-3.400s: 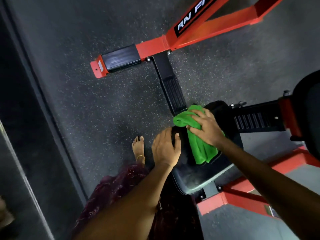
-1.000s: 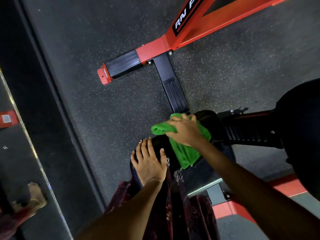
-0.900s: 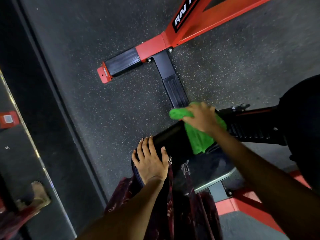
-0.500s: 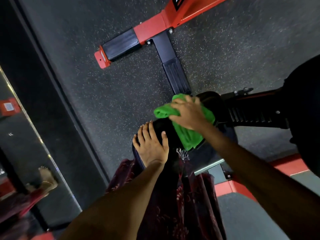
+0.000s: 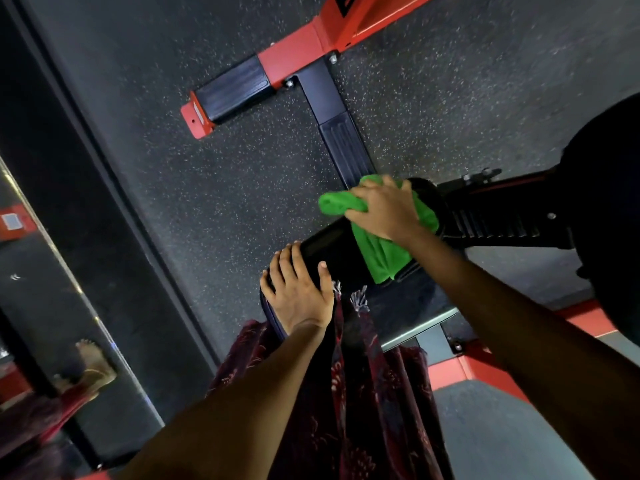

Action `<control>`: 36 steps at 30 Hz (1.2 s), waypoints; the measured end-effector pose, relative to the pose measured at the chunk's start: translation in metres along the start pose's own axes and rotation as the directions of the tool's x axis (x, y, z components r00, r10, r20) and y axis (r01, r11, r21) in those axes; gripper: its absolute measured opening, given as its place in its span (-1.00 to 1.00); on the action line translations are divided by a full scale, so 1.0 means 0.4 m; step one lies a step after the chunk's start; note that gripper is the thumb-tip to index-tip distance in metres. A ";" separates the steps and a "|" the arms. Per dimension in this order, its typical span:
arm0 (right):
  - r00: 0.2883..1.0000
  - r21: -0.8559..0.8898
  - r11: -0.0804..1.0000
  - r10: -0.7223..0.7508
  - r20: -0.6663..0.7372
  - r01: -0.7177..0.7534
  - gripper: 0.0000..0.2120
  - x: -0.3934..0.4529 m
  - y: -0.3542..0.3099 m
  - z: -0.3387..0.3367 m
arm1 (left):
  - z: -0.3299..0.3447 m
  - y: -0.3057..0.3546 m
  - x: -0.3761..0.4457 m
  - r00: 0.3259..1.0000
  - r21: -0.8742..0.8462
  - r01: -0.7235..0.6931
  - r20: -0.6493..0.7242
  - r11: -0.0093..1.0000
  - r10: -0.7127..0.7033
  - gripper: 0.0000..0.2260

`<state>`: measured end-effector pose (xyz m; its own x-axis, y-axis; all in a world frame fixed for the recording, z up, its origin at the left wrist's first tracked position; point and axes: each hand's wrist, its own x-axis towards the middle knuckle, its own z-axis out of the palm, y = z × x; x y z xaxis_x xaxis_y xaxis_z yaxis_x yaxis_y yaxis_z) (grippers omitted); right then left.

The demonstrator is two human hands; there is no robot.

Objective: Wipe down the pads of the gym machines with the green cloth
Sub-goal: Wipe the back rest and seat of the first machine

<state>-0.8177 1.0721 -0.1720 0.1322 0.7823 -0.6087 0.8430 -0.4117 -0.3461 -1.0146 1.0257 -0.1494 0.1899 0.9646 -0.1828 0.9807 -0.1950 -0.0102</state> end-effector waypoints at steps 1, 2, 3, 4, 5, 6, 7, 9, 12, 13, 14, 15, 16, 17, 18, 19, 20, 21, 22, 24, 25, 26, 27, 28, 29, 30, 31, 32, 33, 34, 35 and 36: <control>0.998 0.021 0.998 0.061 -0.020 -0.061 -0.49 0.008 0.021 -0.005 | 0.001 0.000 -0.001 1.000 -0.016 0.009 0.010 1.000 -0.009 -0.51; 0.991 0.055 0.991 0.127 -0.038 -0.125 -0.48 0.020 0.044 -0.011 | 0.001 0.001 -0.002 1.000 -0.028 0.017 0.023 0.999 -0.016 -0.50; 0.981 0.097 0.978 0.190 -0.048 -0.184 -0.48 0.033 0.064 -0.017 | 0.001 0.001 -0.004 0.999 -0.036 0.022 0.034 0.999 -0.021 -0.50; 0.967 0.141 0.960 0.249 -0.047 -0.240 -0.49 0.044 0.078 -0.021 | 0.002 0.000 -0.006 0.999 -0.036 0.023 0.042 0.999 -0.021 -0.50; 0.953 0.173 0.942 0.300 -0.047 -0.288 -0.51 0.053 0.086 -0.025 | 0.002 -0.001 -0.006 0.999 -0.035 0.021 0.048 0.999 -0.019 -0.50; 0.938 0.203 0.923 0.343 -0.048 -0.327 -0.53 0.060 0.092 -0.025 | 0.003 -0.002 -0.007 0.999 -0.037 0.020 0.049 0.999 -0.018 -0.49; 0.923 0.237 0.902 0.382 -0.049 -0.361 -0.54 0.065 0.096 -0.024 | 0.003 -0.004 -0.006 0.999 -0.037 0.018 0.047 0.999 -0.016 -0.49; 0.888 0.306 0.853 0.457 -0.049 -0.422 -0.55 0.068 0.107 -0.021 | 0.004 -0.005 -0.005 0.999 -0.039 0.009 0.036 0.999 -0.008 -0.49; 0.834 0.361 0.790 0.549 -0.058 -0.495 -0.52 0.058 0.124 -0.015 | 0.002 -0.006 -0.006 0.999 -0.051 0.003 0.036 0.999 -0.001 -0.49; 0.820 0.371 0.778 0.569 -0.070 -0.508 -0.53 0.052 0.129 -0.014 | 0.002 -0.003 -0.004 0.999 -0.056 0.002 0.035 0.998 0.000 -0.49; 0.808 0.386 0.766 0.583 -0.083 -0.514 -0.54 0.042 0.131 -0.010 | 0.001 -0.005 -0.005 1.000 -0.059 0.000 0.030 0.998 0.002 -0.49; 0.797 0.404 0.756 0.595 -0.099 -0.515 -0.55 0.034 0.133 -0.006 | 0.001 -0.004 -0.004 1.000 -0.059 -0.004 0.026 0.998 0.005 -0.50; 0.789 0.422 0.747 0.605 -0.111 -0.514 -0.56 0.025 0.135 -0.003 | 0.002 -0.004 -0.002 1.000 -0.056 -0.008 0.020 0.998 0.009 -0.50; 0.779 0.440 0.736 0.615 -0.118 -0.514 -0.56 0.015 0.136 0.000 | 0.003 -0.006 -0.002 1.000 -0.053 -0.010 0.015 0.999 0.011 -0.50; 0.771 0.455 0.726 0.625 -0.123 -0.516 -0.56 0.008 0.137 0.003 | 0.005 -0.007 -0.002 1.000 -0.051 -0.011 0.014 0.999 0.012 -0.50; 0.761 0.467 0.715 0.636 -0.126 -0.520 -0.56 -0.001 0.139 0.006 | 0.007 -0.008 -0.003 1.000 -0.053 -0.011 0.014 0.999 0.012 -0.50; 0.752 0.481 0.703 0.647 -0.125 -0.524 -0.56 -0.008 0.140 0.008 | 0.008 -0.008 -0.003 1.000 -0.057 -0.008 0.017 0.998 0.009 -0.50; 0.742 0.494 0.690 0.659 -0.126 -0.529 -0.55 -0.016 0.142 0.011 | 0.008 -0.007 -0.004 1.000 -0.062 -0.006 0.020 0.998 0.007 -0.50; 0.735 0.501 0.681 0.667 -0.124 -0.534 -0.54 -0.021 0.142 0.013 | 0.008 -0.007 -0.004 1.000 -0.066 0.002 0.023 0.998 0.000 -0.50; 0.715 0.516 0.656 0.690 -0.115 -0.550 -0.52 -0.046 0.150 0.022 | 0.007 -0.006 -0.007 1.000 -0.075 0.000 0.023 0.997 0.002 -0.50; 0.704 0.528 0.640 0.702 -0.107 -0.558 -0.50 -0.061 0.157 0.029 | 0.007 -0.007 -0.008 1.000 -0.078 0.000 0.024 0.997 0.002 -0.50; 0.691 0.547 0.619 0.716 -0.098 -0.564 -0.50 -0.082 0.167 0.041 | 0.008 -0.008 -0.008 1.000 -0.081 -0.003 0.027 0.997 0.005 -0.50; 0.679 0.569 0.596 0.729 -0.087 -0.567 -0.49 -0.103 0.176 0.056 | 0.009 -0.010 -0.008 1.000 -0.078 -0.001 0.031 0.997 0.003 -0.49; 0.665 0.586 0.575 0.743 -0.080 -0.571 -0.49 -0.124 0.183 0.074 | 0.010 -0.012 -0.008 0.999 -0.077 0.001 0.034 0.997 0.002 -0.49; 0.648 0.596 0.555 0.758 -0.075 -0.580 -0.48 -0.149 0.190 0.092 | 0.012 -0.010 -0.008 0.999 -0.076 -0.002 0.039 0.997 0.005 -0.49; 0.635 0.594 0.544 0.769 -0.071 -0.592 -0.46 -0.168 0.192 0.110 | 0.013 -0.010 -0.007 0.999 -0.076 -0.001 0.044 0.997 0.004 -0.49; 0.619 0.588 0.533 0.783 -0.069 -0.608 -0.45 -0.188 0.195 0.127 | 0.013 -0.009 -0.008 0.999 -0.075 -0.008 0.044 0.997 0.011 -0.49; 0.607 0.578 0.527 0.792 -0.069 -0.623 -0.44 -0.204 0.194 0.142 | 0.013 -0.009 -0.007 0.999 -0.074 -0.011 0.044 0.997 0.015 -0.49; 0.598 0.565 0.525 0.799 -0.069 -0.637 -0.43 -0.215 0.194 0.153 | 0.013 -0.011 -0.007 0.999 -0.075 -0.010 0.041 0.997 0.014 -0.49; 0.584 0.557 0.516 0.809 -0.065 -0.651 -0.43 -0.228 0.195 0.162 | 0.013 -0.010 -0.007 0.999 -0.075 -0.017 0.038 0.997 0.020 -0.49; 0.573 0.548 0.507 0.817 -0.060 -0.665 -0.43 -0.236 0.196 0.168 | 0.014 -0.010 -0.007 0.999 -0.074 -0.020 0.032 0.997 0.022 -0.49; 0.560 0.543 0.494 0.827 -0.053 -0.679 -0.42 -0.244 0.198 0.176 | 0.015 -0.010 -0.007 0.999 -0.074 -0.024 0.024 0.997 0.025 -0.49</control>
<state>-0.8004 0.9301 -0.1902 0.7989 0.1222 -0.5889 0.0439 -0.9884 -0.1455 -1.0194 1.0228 -0.1547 0.2137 0.9549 -0.2061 0.9767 -0.2041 0.0669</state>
